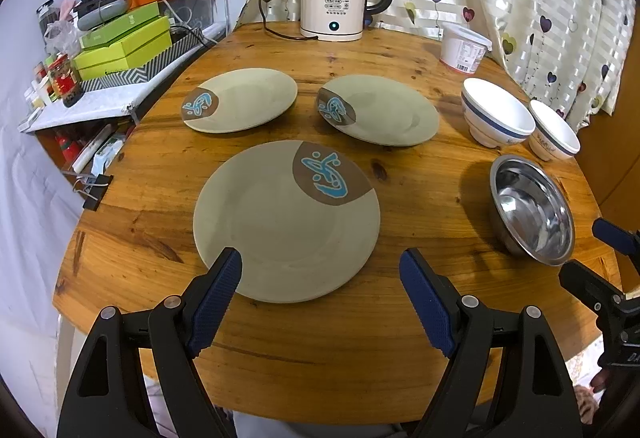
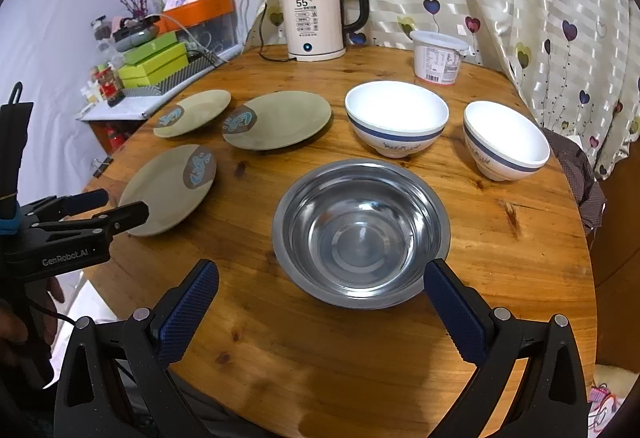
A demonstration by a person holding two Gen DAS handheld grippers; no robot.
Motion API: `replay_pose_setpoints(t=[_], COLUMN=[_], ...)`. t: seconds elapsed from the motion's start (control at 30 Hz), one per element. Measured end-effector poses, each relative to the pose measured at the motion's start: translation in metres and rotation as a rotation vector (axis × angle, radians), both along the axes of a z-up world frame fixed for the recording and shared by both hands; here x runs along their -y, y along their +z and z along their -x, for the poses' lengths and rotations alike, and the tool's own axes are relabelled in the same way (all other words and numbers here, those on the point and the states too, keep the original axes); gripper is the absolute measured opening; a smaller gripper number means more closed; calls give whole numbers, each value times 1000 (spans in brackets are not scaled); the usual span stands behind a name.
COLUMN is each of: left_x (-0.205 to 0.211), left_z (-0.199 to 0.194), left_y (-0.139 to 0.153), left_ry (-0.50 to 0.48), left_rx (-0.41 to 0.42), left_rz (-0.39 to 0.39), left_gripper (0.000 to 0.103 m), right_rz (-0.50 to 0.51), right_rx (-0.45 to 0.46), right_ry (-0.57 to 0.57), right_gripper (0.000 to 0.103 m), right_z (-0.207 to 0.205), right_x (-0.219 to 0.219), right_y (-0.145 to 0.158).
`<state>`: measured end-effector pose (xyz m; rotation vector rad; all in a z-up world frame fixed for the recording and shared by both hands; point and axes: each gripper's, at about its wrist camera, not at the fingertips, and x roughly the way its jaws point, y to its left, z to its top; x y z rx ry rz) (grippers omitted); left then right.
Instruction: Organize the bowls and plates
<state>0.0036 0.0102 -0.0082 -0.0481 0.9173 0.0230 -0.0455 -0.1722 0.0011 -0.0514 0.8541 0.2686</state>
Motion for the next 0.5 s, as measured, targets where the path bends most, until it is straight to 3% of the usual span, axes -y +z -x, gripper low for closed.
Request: replay_pose_setpoints(t=[0.5], left_x=[-1], left_z=[0], left_y=[-3], left_ry=[-13], left_rx=[-7], left_rz=[30], left_gripper=[81], right_rz=[15], right_rx=[3], right_ry=[-3], right_gripper=[103], right_z=[-4], right_x=[4], right_y=[0])
